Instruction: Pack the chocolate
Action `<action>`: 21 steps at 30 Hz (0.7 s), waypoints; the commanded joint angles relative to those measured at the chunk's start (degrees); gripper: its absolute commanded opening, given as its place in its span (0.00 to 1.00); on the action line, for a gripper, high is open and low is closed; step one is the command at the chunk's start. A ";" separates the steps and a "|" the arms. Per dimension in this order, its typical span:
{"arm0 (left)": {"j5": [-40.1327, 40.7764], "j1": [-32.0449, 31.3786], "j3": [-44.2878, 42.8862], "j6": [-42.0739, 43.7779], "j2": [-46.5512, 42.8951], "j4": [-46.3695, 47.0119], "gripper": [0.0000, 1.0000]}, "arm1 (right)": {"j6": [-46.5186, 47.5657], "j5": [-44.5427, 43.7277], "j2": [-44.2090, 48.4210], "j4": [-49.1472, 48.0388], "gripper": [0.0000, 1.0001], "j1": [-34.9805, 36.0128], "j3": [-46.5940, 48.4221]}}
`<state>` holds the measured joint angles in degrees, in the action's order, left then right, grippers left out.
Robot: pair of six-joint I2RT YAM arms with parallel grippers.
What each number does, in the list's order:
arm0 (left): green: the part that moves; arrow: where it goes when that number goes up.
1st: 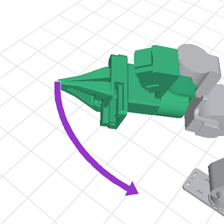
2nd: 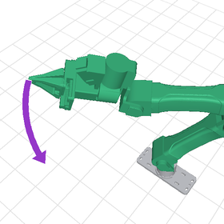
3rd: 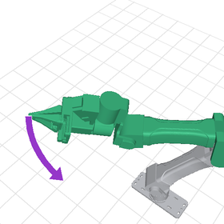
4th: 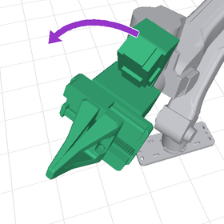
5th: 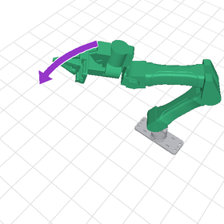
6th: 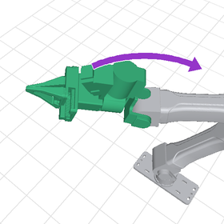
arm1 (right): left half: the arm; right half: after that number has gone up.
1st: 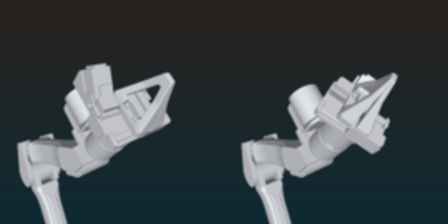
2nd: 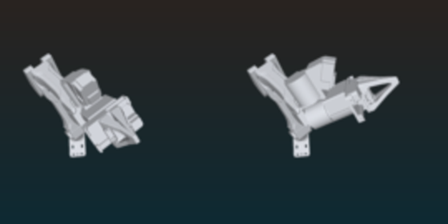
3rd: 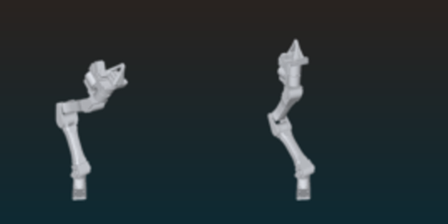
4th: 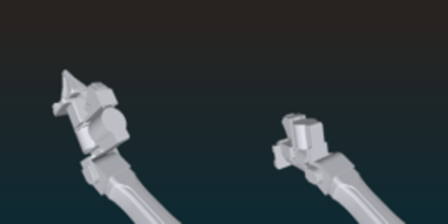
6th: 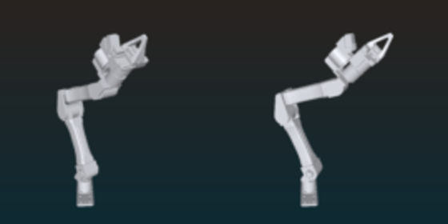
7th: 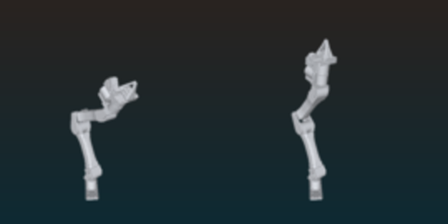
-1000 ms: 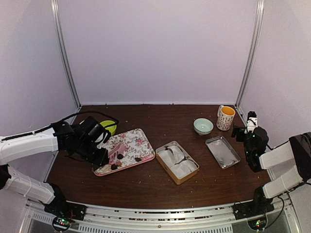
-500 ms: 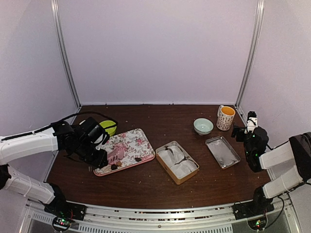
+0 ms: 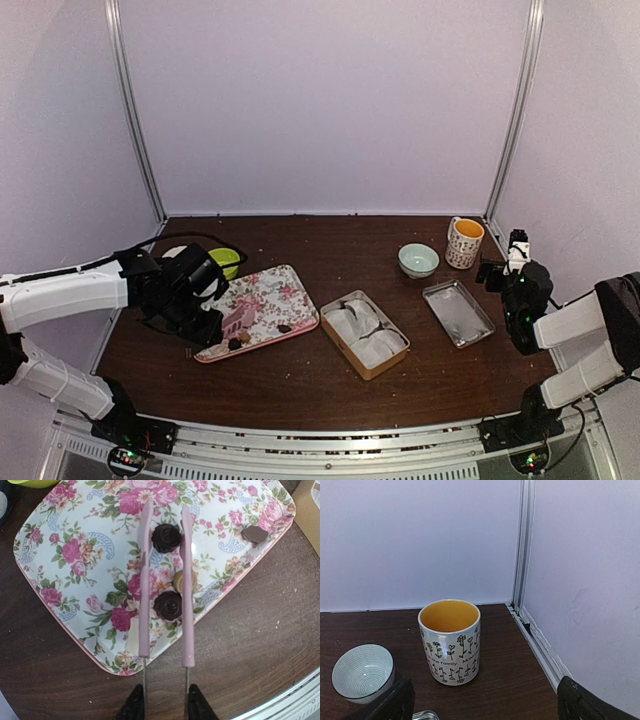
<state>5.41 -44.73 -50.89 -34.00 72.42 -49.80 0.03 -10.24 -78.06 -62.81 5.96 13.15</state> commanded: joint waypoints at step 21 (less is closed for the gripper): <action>-4.99 -0.26 -3.56 -1.60 -5.41 4.21 0.25 | -0.12 0.23 0.20 -0.22 1.00 -0.42 0.77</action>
<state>3.88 -44.73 -53.17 -34.46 68.60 -49.95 0.05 -10.24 -78.06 -62.81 5.96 13.15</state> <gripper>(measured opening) 0.258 0.999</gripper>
